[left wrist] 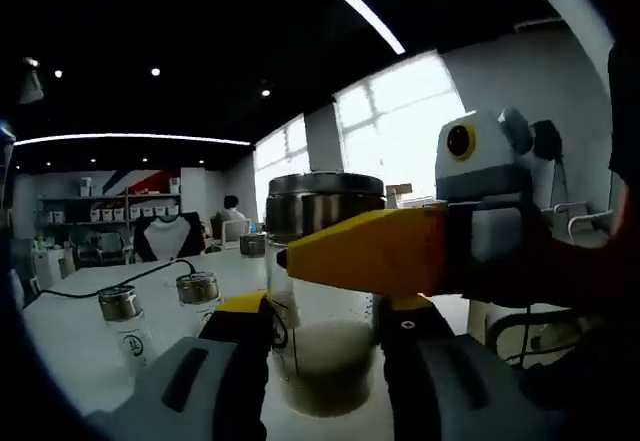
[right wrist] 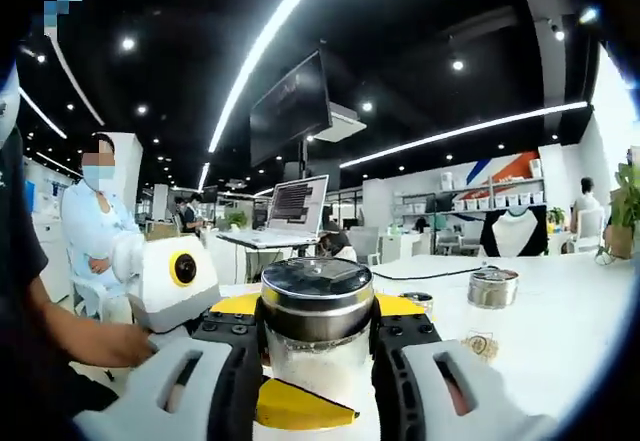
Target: Rotate the seasoning bottle until the label or dispensing opening points toward the visible target arrow and the bottle remains upright within the marked orientation range
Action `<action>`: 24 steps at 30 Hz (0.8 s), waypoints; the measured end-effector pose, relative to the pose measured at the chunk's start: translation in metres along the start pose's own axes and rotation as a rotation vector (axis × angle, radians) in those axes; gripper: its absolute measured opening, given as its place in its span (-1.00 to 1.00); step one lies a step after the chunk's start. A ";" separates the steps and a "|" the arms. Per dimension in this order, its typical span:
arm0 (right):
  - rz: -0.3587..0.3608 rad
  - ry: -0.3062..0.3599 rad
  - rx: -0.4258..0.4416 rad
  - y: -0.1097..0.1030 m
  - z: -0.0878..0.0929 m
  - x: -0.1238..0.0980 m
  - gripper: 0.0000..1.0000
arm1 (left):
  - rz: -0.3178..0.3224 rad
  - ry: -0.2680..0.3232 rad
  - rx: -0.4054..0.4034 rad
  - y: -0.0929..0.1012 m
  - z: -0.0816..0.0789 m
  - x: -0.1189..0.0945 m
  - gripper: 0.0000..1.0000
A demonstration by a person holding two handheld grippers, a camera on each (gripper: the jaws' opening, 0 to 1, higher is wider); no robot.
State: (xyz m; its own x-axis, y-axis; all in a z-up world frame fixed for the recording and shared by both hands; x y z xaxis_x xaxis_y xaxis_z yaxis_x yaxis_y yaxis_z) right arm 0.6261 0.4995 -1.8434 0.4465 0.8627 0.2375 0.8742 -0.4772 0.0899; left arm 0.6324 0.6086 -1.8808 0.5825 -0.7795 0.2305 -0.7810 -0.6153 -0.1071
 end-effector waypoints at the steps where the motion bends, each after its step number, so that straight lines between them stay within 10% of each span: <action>1: -0.013 -0.003 0.001 -0.001 0.000 0.000 -0.22 | 0.029 -0.009 -0.012 0.001 0.000 -0.001 -0.09; 13: -0.120 -0.012 0.010 -0.001 0.000 -0.006 -0.23 | 0.147 -0.045 -0.106 0.007 0.002 -0.006 -0.12; 24: -0.003 -0.023 -0.047 0.005 0.004 0.001 -0.23 | -0.060 -0.111 0.034 0.000 0.005 -0.003 -0.13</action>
State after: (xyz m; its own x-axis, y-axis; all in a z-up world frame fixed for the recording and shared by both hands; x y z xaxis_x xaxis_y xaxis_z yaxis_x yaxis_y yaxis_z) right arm 0.6316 0.4987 -1.8469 0.4483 0.8676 0.2151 0.8660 -0.4812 0.1358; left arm 0.6320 0.6106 -1.8858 0.6505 -0.7485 0.1291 -0.7373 -0.6631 -0.1291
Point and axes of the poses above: the point that each gripper's makers call its tool centre point, and the gripper's own axes: x roughly forward along the fingers, y roughly to its right, z roughly out of its underside, the point moved 9 cm from there along -x, roughly backward along the fingers, and after that the axes turned 8 degrees about y, right-handed, at the moved point
